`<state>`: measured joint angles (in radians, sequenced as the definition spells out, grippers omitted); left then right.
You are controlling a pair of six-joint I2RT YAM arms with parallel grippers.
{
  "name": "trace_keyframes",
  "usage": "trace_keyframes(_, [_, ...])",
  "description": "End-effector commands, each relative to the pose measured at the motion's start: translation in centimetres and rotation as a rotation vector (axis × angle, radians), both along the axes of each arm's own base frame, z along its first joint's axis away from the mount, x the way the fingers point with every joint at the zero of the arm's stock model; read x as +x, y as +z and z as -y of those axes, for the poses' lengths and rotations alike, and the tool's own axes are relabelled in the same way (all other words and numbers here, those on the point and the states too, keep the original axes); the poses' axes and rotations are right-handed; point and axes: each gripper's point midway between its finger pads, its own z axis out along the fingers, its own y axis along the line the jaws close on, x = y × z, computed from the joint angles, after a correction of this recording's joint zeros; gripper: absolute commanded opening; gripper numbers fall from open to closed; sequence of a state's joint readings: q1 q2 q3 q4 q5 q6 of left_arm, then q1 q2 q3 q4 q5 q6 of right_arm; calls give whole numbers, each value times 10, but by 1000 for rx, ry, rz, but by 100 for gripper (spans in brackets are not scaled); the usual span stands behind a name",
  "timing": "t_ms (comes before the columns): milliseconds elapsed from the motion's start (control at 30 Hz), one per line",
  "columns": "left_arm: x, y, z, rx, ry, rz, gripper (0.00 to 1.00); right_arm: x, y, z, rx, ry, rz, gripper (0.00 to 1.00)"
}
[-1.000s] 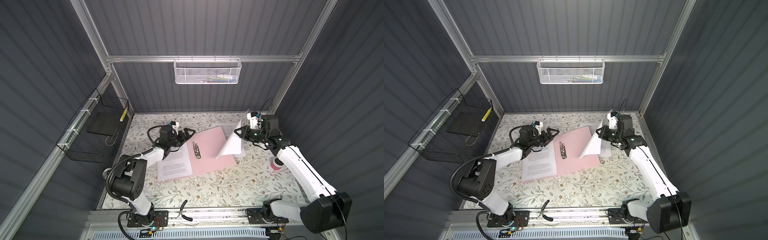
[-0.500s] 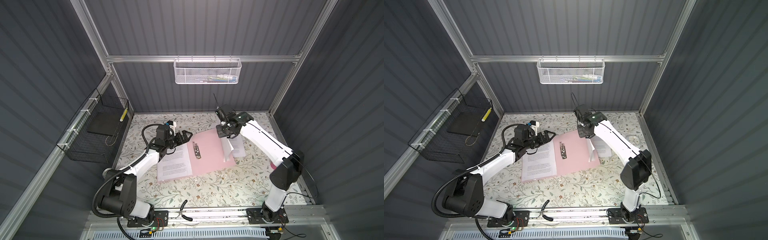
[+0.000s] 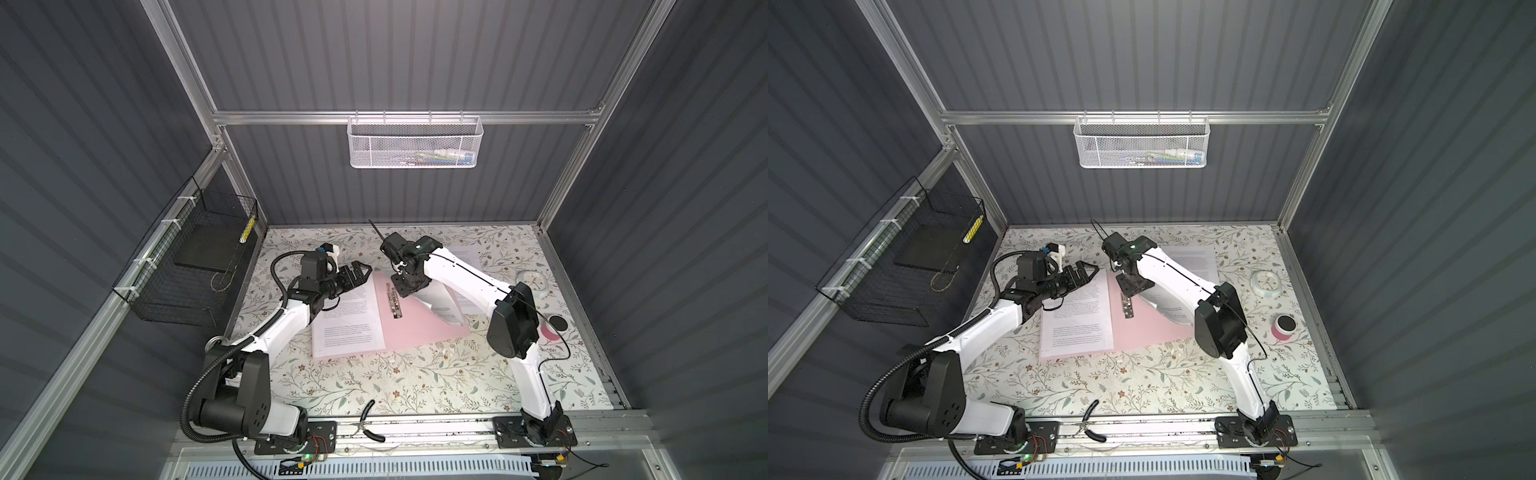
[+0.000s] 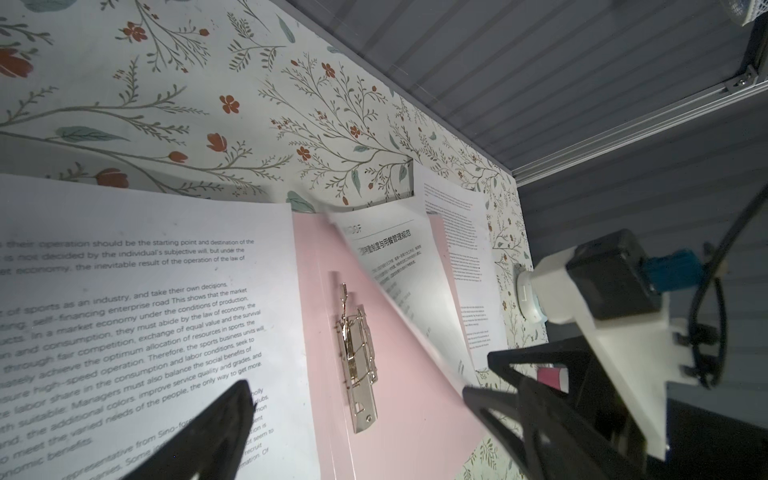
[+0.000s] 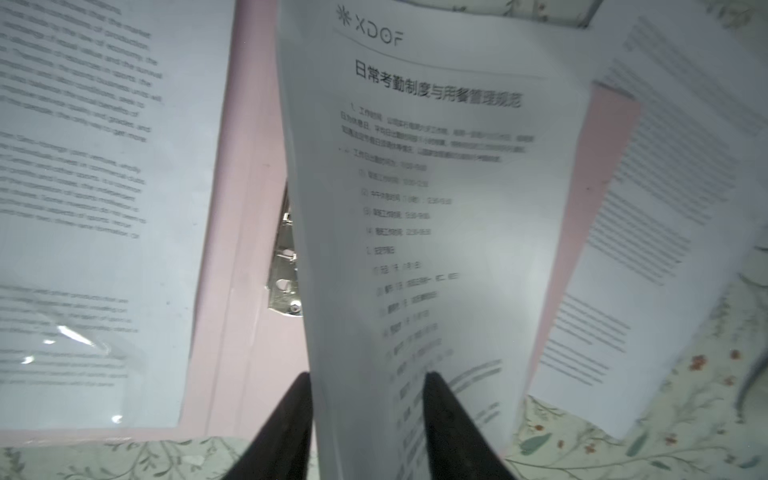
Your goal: Put the files into the folder
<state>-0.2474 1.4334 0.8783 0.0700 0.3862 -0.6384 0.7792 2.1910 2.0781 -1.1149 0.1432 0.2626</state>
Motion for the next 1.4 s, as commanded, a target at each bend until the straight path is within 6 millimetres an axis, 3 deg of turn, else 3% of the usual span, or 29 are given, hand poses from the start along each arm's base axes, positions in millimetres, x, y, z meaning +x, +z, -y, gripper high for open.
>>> trace_keyframes(0, [-5, -21, 3, 10, -35, -36, 99, -7, 18, -13, 152, -3, -45, 57])
trace_keyframes(133, [-5, -33, 9, -16, -57, -64, 98, -13, 40, -15, 357, -14, -86, 63])
trace_keyframes(233, [-11, -43, 12, -15, -77, -93, 98, -3, 47, 13, 393, -85, -54, 63])
trace_keyframes(367, [-21, -60, 23, -4, -97, -124, 98, 13, 39, 63, 450, -210, -54, 63])
trace_keyframes(533, [-24, -86, 57, -6, -130, -153, 94, 28, 16, 123, 426, -351, -40, 57])
trace_keyframes(700, [-11, -103, 75, -24, -145, -163, 92, 34, -6, 156, 332, -411, -16, 56])
trace_keyframes(1033, [9, -114, 90, -31, -173, -172, 92, 33, -47, 187, 156, -476, -10, 60])
trace_keyframes(1233, [15, -115, 93, -33, -168, -175, 89, 26, -65, 180, 183, -470, -63, 60])
trace_keyframes(1367, [17, -115, 96, -40, -172, -177, 87, 18, -67, 172, 238, -464, -78, 60])
